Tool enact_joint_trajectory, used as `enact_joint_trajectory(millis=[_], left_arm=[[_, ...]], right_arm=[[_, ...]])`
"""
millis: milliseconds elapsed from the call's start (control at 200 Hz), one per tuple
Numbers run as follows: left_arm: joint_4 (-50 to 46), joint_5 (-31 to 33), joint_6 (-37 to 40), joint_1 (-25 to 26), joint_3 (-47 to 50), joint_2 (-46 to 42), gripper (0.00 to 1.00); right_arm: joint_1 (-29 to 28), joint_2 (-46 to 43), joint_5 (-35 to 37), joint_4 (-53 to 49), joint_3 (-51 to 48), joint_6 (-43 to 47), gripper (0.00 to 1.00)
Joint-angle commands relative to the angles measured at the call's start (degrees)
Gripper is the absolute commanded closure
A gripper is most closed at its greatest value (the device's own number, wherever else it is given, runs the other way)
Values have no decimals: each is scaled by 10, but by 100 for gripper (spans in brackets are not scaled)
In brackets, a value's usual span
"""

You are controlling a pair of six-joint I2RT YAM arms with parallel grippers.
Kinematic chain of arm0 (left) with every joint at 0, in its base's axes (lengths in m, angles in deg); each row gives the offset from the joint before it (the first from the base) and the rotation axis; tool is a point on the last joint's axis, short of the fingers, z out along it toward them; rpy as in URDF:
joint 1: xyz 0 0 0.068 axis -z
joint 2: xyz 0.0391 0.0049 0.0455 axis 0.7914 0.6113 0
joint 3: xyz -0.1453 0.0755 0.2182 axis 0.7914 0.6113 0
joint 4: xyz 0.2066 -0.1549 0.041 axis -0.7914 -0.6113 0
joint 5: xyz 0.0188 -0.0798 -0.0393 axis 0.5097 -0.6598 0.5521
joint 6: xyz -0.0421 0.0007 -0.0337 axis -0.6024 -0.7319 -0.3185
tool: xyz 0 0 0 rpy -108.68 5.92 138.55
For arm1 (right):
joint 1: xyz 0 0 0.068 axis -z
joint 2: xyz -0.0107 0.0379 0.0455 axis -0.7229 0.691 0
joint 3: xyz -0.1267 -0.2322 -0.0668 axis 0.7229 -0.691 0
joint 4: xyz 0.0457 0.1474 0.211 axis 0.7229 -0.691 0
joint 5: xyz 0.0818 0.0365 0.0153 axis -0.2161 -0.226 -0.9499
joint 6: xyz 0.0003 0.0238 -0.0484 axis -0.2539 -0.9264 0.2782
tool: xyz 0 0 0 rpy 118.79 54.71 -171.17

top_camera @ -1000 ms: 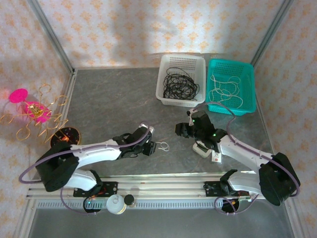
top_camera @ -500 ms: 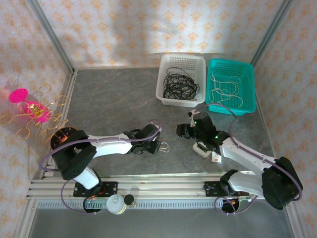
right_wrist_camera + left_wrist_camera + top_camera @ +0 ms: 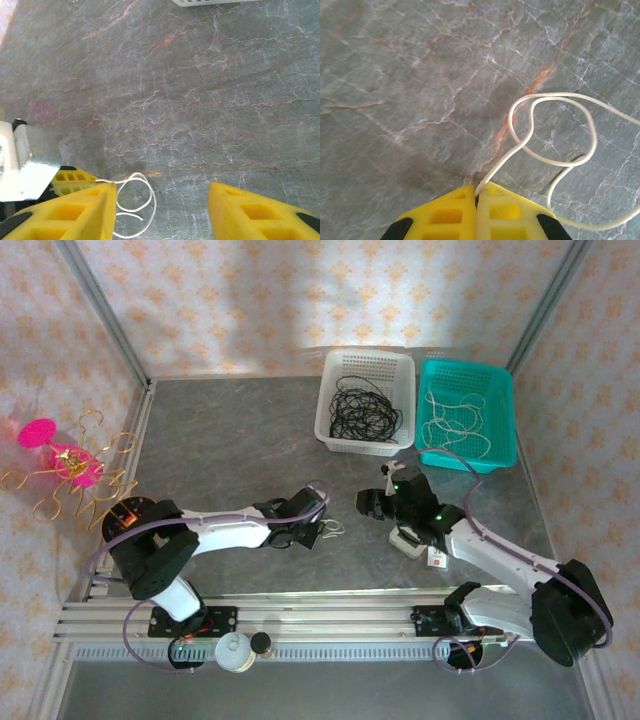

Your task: Untangle the cables

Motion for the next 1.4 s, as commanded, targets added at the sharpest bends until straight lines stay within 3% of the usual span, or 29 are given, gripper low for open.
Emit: enact_joint_trajectory(millis=[0,105,270,410,551,681,1101,1221,1396], left_arm=[[-21,54,0,7,-16,-72,100],[-25,93,-12,7,-15,-142,100],[-21,100,-11,7,-30,-219,100],[-34,102,0,7,-60,-242,100],[-43,99,10,8,-80,-252,100],[-42,92,14,7,-84,-256,100],[-44,82,13,8,-102,-255,100],[-45,78,14,8,-103,-256,100],[-47,77,14,8,-103,-258,100]], right_arm=[[6,-20,4,8,-10,-19,49],[20,-44,-26,56,-34,-74,46],[26,-75,-96,178,-85,-139,45],[56,-74,-133,236,-111,-222,45],[116,-49,-217,329,-154,-365,45],[113,-23,-258,407,-163,-454,45],[55,46,-279,501,-109,-518,45],[46,84,-292,537,-93,-530,52],[35,109,-304,547,-68,-528,53]])
